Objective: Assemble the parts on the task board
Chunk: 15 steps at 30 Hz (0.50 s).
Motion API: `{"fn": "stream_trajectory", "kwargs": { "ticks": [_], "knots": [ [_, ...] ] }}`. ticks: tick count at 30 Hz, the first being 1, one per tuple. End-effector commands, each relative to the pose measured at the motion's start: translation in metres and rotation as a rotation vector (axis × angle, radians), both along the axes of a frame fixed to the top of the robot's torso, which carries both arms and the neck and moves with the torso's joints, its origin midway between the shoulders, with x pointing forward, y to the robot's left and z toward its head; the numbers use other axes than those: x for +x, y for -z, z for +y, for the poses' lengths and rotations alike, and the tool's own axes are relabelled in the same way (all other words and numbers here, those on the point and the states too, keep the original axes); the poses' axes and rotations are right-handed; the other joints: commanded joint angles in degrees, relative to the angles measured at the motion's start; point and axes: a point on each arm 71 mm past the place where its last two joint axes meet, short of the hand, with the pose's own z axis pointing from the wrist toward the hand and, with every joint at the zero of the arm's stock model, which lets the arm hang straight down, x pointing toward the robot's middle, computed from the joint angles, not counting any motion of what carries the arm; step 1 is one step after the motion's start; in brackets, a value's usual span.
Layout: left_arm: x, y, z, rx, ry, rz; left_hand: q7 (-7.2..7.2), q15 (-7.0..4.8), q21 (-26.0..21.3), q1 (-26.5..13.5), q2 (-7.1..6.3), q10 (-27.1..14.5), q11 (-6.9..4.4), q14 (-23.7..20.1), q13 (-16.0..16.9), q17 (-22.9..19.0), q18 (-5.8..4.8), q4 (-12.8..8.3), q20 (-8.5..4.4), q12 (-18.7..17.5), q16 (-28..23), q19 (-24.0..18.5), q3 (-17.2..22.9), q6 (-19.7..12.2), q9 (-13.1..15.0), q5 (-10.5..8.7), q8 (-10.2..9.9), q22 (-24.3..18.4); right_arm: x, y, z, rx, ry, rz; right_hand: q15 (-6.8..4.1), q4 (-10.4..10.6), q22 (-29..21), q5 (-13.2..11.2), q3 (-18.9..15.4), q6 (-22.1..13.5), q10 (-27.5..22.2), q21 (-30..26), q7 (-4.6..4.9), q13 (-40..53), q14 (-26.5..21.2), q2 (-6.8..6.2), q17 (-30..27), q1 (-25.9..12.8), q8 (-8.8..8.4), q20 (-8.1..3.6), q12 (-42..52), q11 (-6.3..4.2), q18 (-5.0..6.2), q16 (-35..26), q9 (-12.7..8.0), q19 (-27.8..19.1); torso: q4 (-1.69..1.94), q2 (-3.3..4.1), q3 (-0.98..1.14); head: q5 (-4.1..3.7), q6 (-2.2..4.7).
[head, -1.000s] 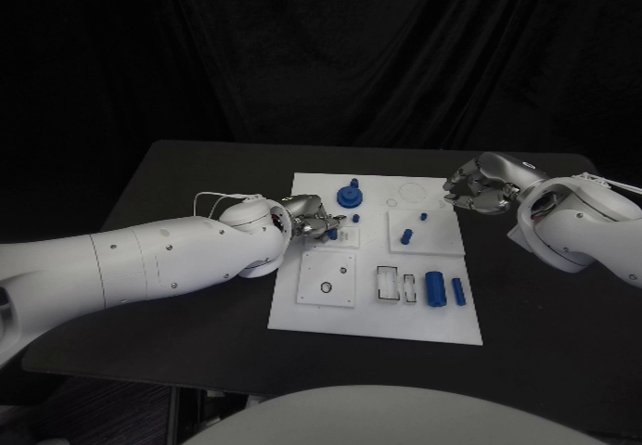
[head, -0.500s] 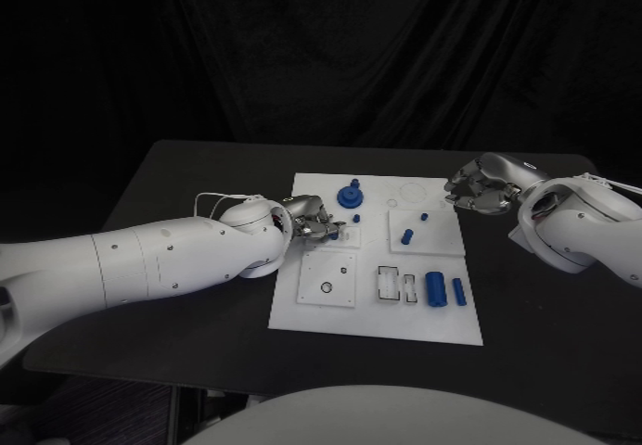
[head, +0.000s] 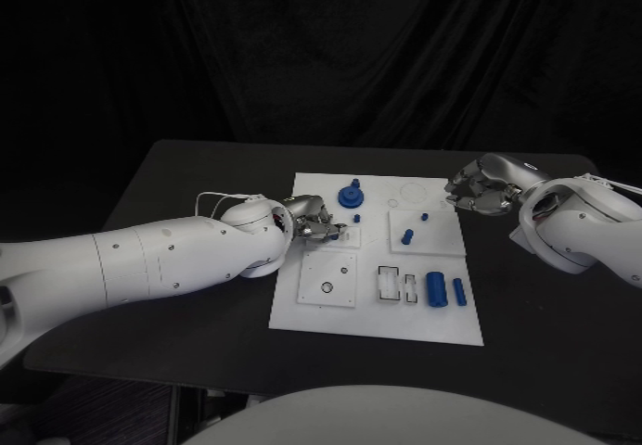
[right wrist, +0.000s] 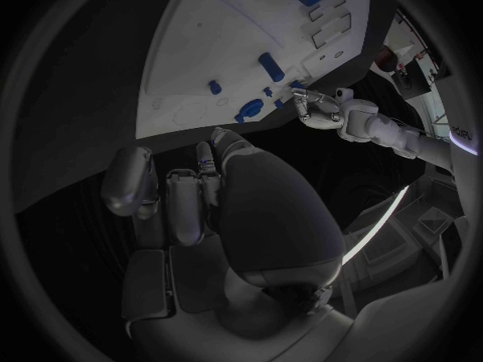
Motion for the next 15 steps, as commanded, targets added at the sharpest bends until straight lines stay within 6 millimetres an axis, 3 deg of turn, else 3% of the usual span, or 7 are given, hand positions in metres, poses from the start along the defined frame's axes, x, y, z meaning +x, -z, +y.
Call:
{"fn": "stream_trajectory", "kwargs": {
  "ticks": [1, 15],
  "knots": [
    [-0.0022, 0.0022, -0.0031, -0.001, 0.020, 0.017, -0.13, -0.48, -0.14, 1.25, 0.12, 5.97, -0.17, 6.06, 15.09, 15.08, -0.80, -0.19, -0.15, -0.25, 0.15, 0.01, 1.05, -0.02, 1.30, -0.10, 0.33, 10.91, -0.0006, 0.0021, -0.0011, -0.008, 0.014, 0.018, 0.35, 0.01, 7.44, 0.34, 0.38, 0.45, -0.47, -0.40, -0.08, -1.13, 1.35, 0.27, 0.56, 0.33, -0.38, 0.01, -0.33, -0.01, 1.10, -0.36, -0.06, -0.56, -0.01, 0.00, 0.00, 0.00, -0.01],
    [-0.0037, 0.0021, -0.0023, 0.003, 0.012, 0.021, -0.35, -0.67, 0.16, 4.09, -0.90, 5.97, -0.39, 6.06, 15.09, 15.08, -0.89, -1.03, -0.32, -0.25, 0.15, 0.33, 3.97, 0.25, 1.34, -0.32, 0.89, 11.05, -0.0007, 0.0029, -0.0022, -0.007, 0.022, 0.031, 0.32, -0.27, 7.28, 0.38, 0.70, 0.59, -0.68, -1.02, -0.10, -1.53, 1.22, 0.32, 0.15, 0.70, -0.40, -0.02, -0.62, -0.05, 1.21, -0.72, -0.05, -0.75, -0.01, -0.01, -0.01, 0.05, -0.01]
  ]
}}
